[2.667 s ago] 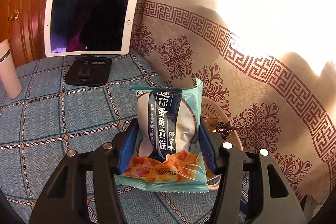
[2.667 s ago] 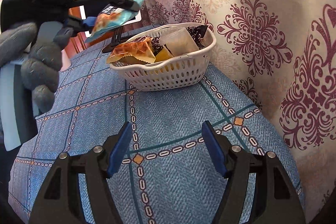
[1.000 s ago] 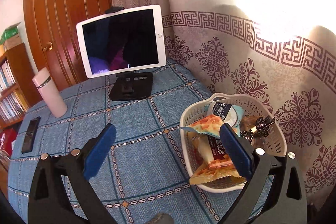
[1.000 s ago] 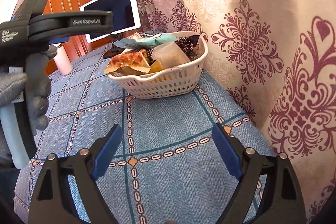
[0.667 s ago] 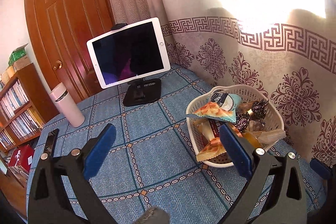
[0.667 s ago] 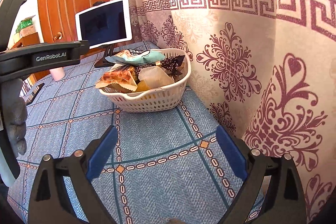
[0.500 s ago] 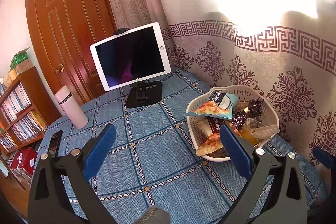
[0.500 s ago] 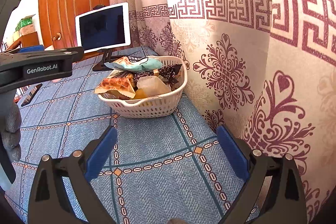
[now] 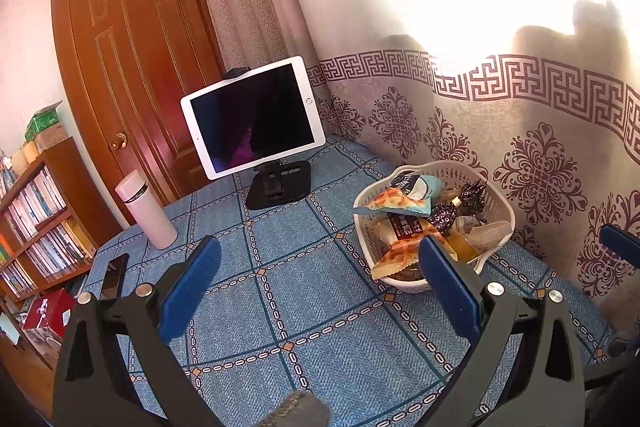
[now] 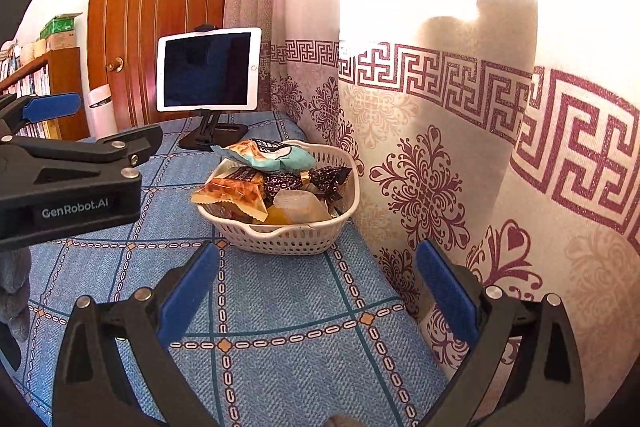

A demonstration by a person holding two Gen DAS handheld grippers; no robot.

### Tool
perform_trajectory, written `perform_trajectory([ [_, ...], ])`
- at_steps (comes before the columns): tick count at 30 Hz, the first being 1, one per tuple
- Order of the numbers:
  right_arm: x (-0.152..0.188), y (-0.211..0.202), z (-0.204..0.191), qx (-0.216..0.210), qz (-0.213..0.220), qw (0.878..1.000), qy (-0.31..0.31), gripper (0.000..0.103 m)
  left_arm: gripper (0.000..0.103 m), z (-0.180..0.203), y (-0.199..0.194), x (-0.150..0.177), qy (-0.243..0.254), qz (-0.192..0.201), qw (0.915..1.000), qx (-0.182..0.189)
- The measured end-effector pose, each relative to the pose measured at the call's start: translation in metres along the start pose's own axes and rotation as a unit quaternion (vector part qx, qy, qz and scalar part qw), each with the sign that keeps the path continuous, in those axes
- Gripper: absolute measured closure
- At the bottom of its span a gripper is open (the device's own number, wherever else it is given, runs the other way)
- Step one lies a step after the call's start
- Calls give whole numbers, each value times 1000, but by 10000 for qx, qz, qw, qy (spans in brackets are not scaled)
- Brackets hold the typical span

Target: Organize snacks

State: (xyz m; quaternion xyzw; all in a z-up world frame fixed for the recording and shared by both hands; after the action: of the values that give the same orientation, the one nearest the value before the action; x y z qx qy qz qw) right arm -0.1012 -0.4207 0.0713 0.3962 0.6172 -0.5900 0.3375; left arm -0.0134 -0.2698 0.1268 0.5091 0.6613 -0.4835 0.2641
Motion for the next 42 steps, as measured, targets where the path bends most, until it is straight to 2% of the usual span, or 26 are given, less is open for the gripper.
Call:
perform_trajectory([
  [16,-7,10,1,381,-40,9988,-300,5,3,4,-4,17,7,-211,9997,133],
  [21,-11,13,-1,427,-46,9984,-362,5,3,6,-3,20,89,-267,9995,107],
  [31,-11,20,3,542,-127,9976,-400,5,3,-2,7,23,-60,-439,9989,139],
  [42,-13,23,6,604,-136,9972,-411,5,3,-5,10,23,-54,-420,9990,123],
])
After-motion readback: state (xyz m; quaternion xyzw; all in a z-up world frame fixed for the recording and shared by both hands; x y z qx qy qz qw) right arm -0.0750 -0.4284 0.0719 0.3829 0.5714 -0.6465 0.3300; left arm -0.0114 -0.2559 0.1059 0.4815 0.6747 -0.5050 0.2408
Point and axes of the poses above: each gripper's, at about its wrist camera, not at the fingertips, and y roughly the way its jaws point, z to its right, x to its underside, the point moved 5 cm from there along y, roughly the way its jaws point, and after that the axes turned 12 degrees about -x, right-handed, at the moved point
